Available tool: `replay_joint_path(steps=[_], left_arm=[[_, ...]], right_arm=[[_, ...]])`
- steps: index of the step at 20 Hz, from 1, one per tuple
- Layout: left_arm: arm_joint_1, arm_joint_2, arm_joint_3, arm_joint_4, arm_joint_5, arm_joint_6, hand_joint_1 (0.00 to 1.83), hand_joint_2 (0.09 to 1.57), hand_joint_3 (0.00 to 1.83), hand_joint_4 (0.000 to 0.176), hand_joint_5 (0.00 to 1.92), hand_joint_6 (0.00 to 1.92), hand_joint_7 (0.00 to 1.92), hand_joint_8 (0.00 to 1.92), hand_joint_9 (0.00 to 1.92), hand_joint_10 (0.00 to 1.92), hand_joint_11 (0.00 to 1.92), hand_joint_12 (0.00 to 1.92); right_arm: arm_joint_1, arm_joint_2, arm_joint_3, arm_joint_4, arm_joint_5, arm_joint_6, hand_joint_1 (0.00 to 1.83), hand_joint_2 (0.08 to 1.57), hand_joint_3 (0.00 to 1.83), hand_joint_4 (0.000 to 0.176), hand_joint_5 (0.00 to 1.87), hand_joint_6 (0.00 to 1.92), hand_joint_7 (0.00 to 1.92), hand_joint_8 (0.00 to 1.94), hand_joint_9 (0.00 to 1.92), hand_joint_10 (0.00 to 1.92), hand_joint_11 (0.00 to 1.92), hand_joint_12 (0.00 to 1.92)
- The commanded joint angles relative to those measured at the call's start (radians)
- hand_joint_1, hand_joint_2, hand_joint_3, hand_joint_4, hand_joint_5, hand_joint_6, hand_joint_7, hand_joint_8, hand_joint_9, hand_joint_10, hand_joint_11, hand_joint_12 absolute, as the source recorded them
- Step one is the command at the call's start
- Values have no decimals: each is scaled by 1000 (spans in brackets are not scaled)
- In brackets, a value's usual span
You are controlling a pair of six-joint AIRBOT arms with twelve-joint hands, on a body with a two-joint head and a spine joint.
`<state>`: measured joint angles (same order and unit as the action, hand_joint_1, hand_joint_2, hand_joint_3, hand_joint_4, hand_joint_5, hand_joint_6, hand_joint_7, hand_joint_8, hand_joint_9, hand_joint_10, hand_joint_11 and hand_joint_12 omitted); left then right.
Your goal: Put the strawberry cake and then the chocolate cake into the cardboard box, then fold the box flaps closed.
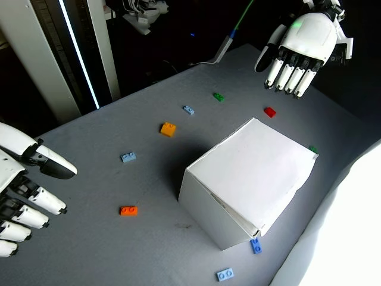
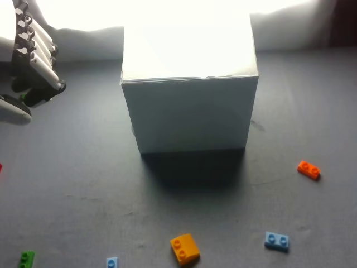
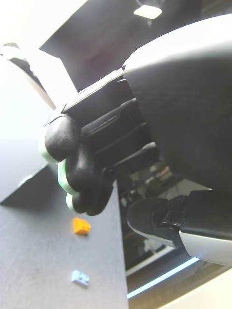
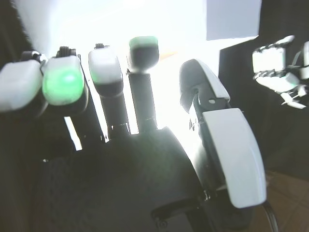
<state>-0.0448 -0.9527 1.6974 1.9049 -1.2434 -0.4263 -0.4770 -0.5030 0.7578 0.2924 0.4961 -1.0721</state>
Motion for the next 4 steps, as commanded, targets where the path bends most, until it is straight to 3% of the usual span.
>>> replay_joint_path(steps=[1,2,4], left_arm=[[-9,12,3,-91,2,3,227,1384,0,0,768,1336,965,1456,927,1750,806,1879],[-5,12,5,-99,-1,3,217,1385,0,0,776,1350,972,1451,935,1739,812,1877],[-5,12,6,-101,-2,3,196,1390,2,0,777,1343,964,1437,921,1731,804,1887]], right_arm=[[9,9,1,-18,115,0,0,1382,0,0,1029,1699,1197,1832,1213,1921,1148,1921],[25,-1,1,-99,95,6,0,1381,0,0,1023,1738,1201,1833,1222,1921,1166,1921],[35,-4,2,-138,70,8,0,1384,0,0,1028,1758,1211,1842,1219,1921,1157,1921]])
